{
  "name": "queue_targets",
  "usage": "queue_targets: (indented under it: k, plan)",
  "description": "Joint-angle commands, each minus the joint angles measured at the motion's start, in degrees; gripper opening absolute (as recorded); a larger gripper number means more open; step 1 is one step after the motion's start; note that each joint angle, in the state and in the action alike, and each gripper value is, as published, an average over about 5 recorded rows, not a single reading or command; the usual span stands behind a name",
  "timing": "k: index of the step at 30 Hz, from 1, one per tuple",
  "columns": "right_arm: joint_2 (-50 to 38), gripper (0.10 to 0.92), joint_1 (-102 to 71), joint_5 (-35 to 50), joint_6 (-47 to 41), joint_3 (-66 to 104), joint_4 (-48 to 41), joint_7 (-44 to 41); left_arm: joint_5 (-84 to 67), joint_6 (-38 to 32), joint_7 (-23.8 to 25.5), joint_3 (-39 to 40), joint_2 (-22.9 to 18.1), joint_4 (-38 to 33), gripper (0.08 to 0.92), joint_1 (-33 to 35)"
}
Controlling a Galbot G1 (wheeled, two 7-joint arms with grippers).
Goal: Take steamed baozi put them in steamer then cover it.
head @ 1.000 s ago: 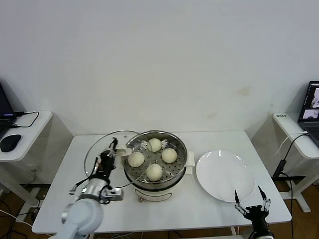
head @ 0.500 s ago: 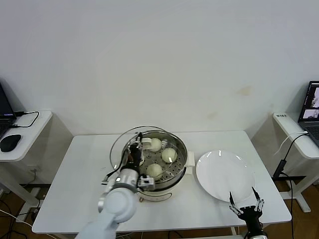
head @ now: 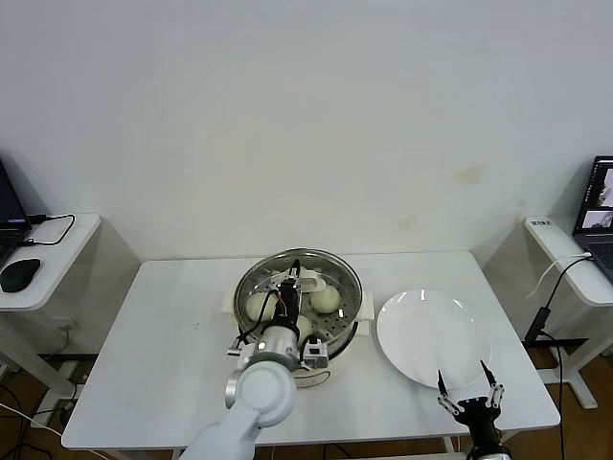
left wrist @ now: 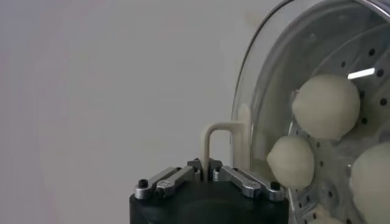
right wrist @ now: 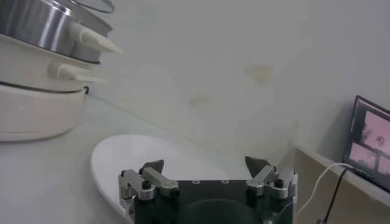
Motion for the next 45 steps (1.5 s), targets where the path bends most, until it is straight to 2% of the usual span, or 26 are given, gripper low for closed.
queue_targets:
  k: [1,19,25,32,38,42,45]
  plan:
    - [0.0,0.823,-0.1,0.1,0.1,-0.1,0.2,0.1,2.4,0.0,0.2,0.4,-1.6,2.5,0.136,-0.7]
    - [0.0,0.823,-0.2,0.0,0.3,-0.5,0.0,-0.2,1.6,-0.9,-1.2,-0.8,-1.4,3.2,0.136,0.5]
    - [0.1,0.823,-0.3,-0.1,0.3,-0.5,0.1,-0.3,0.9,-1.0,-1.5,-1.0,-0.9,1.5,0.152,1.1]
    - [0.2,0.823,-0.1,-0.3,0.3,-0.6,-0.1,-0.3,-2.6,-1.6,-3.4,-1.1,2.3,-6.3,0.332,6.4]
    - [0.5,0.823,-0.2,-0.5,0.4,-0.7,-0.1,-0.3,-9.6,-3.0,-8.3,-3.5,7.4,-17.1,0.505,13.8]
    - [0.4,0.823,-0.4,-0.4,0.6,-0.5,0.0,-0.2,-21.9,-4.8,-14.6,-9.2,10.9,-23.4,0.626,22.4]
    - [0.2,0.823,-0.5,0.8,1.2,-0.5,0.2,0.1,-34.7,-11.1,-22.6,-17.0,12.4,-25.1,0.713,31.5]
